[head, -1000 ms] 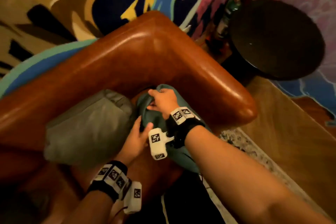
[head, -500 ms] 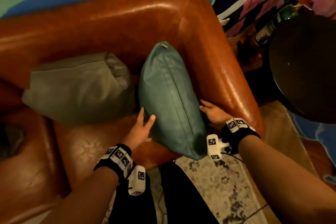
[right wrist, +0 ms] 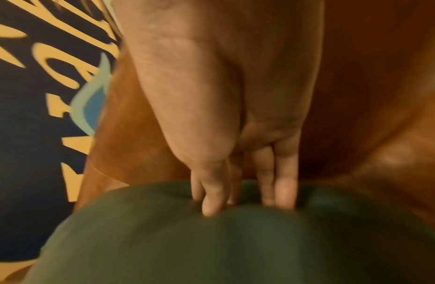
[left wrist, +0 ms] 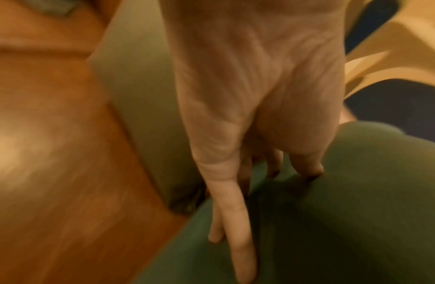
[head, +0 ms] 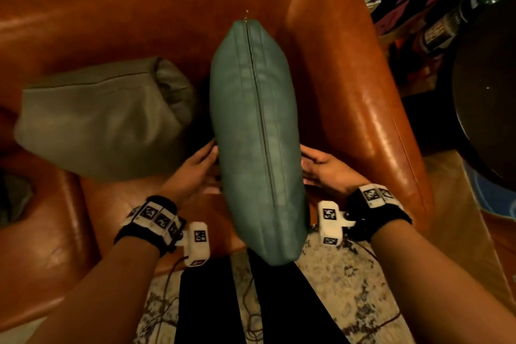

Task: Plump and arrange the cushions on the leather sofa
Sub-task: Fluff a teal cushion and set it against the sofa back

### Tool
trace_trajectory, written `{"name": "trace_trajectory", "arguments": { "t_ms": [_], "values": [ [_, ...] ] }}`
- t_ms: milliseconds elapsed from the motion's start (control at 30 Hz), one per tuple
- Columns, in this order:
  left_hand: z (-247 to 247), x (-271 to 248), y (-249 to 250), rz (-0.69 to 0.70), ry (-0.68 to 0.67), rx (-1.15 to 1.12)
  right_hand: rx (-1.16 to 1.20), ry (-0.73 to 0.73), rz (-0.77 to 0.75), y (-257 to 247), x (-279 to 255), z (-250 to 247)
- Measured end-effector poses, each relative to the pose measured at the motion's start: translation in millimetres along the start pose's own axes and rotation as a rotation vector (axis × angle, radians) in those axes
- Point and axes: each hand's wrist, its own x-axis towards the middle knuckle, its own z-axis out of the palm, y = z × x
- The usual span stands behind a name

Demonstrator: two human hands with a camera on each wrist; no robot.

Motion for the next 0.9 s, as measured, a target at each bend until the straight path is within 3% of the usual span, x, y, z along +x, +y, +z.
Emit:
{"name": "trace_trajectory", "arguments": {
  "t_ms": [200,267,333,400,467,533,600,667,700,733,800,867,900],
  "values": [
    [21,7,-3,-0.057,-0.005,0.14,0.02,0.139,0.012,15,20,16],
    [17,3,8,0.093,0.1,0.491,-0.021,0.186,0.027,5,9,17],
    [5,-4,23,0.335,0.387,0.848,-0.175,0.284,0.031,-14,0,11],
    [15,-26,43,0.658,0.485,0.921,-0.336,0.484,-0.042,-32,-10,20],
    [40,-44,57,0.948,0.267,1.022,-0.29,0.703,-0.266,-50,-22,60],
    [58,-53,54,1.109,-0.104,1.188,-0.12,0.775,-0.532,-60,-31,117],
    [60,-50,53,1.103,-0.421,1.372,-0.141,0.763,-0.609,-54,-28,169],
    [44,-31,53,0.991,-0.598,1.542,-0.343,0.791,-0.547,-28,-13,195],
    [32,-20,59,1.009,-0.613,1.727,-0.455,0.824,-0.498,-9,-6,198],
    [23,-10,65,1.132,-0.601,1.908,-0.573,0.848,-0.442,13,0,195],
    [14,9,80,1.282,-0.642,2.065,-0.752,0.921,-0.33,49,2,197],
    [17,25,98,1.258,-0.506,2.1,-0.832,1.07,-0.15,74,-5,203],
    [19,29,111,1.177,-0.364,2.067,-0.791,1.138,-0.041,85,-10,204]
  ]
}}
